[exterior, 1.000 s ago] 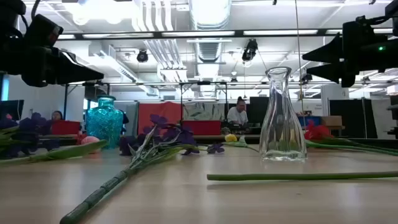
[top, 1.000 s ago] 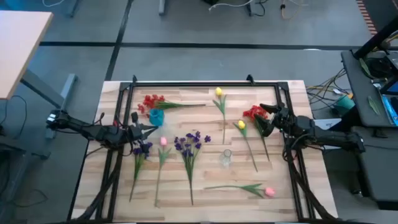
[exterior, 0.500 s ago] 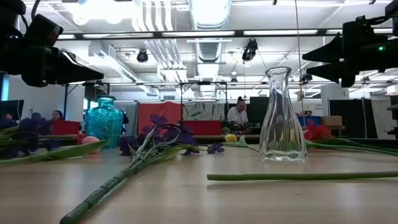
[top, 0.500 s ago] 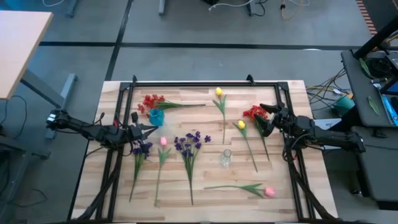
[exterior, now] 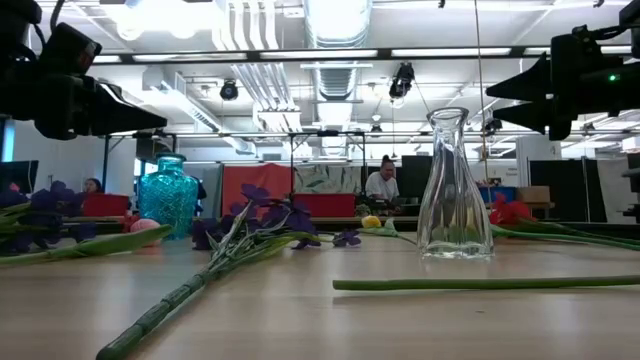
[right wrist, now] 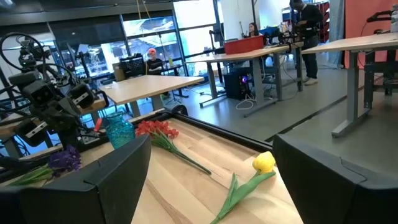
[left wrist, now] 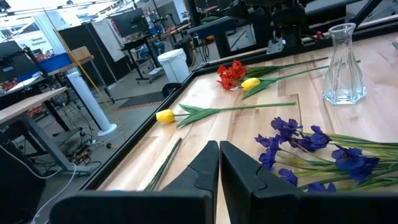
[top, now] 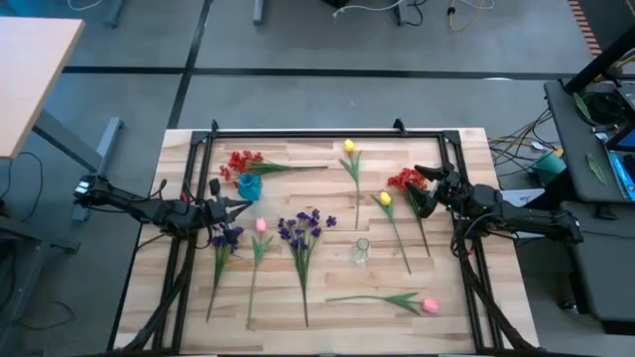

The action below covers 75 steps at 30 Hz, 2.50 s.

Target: Sort flowers into vase by color

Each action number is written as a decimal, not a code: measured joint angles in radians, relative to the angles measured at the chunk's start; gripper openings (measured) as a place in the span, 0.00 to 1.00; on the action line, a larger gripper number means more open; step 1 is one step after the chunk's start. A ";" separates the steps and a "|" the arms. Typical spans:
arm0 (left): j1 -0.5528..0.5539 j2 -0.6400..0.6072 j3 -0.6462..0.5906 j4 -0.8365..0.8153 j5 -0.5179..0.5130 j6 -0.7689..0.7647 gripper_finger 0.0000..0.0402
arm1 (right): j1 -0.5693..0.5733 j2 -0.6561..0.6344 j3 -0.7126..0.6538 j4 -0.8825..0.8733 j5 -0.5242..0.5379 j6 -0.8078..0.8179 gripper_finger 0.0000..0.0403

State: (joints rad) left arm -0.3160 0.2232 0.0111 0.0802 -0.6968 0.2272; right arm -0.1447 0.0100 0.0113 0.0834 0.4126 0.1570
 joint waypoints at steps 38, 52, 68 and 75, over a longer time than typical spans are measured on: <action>0.000 0.000 0.000 0.141 0.051 -0.331 0.00 | 0.001 0.000 0.000 -0.001 -0.025 0.118 0.81; 0.000 0.003 0.000 0.312 0.059 -0.683 0.00 | 0.000 0.000 0.000 0.022 -0.072 0.364 0.81; 0.000 0.175 0.000 0.496 0.060 -0.766 0.00 | 0.000 0.000 0.000 0.101 -0.081 0.363 0.81; -0.002 0.172 0.000 0.440 0.097 -0.771 0.00 | 0.001 -0.001 0.000 0.234 -0.159 0.364 0.81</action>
State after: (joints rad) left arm -0.3176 0.3950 0.0113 0.5207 -0.5993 -0.5435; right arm -0.1441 0.0089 0.0113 0.3170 0.2539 0.5208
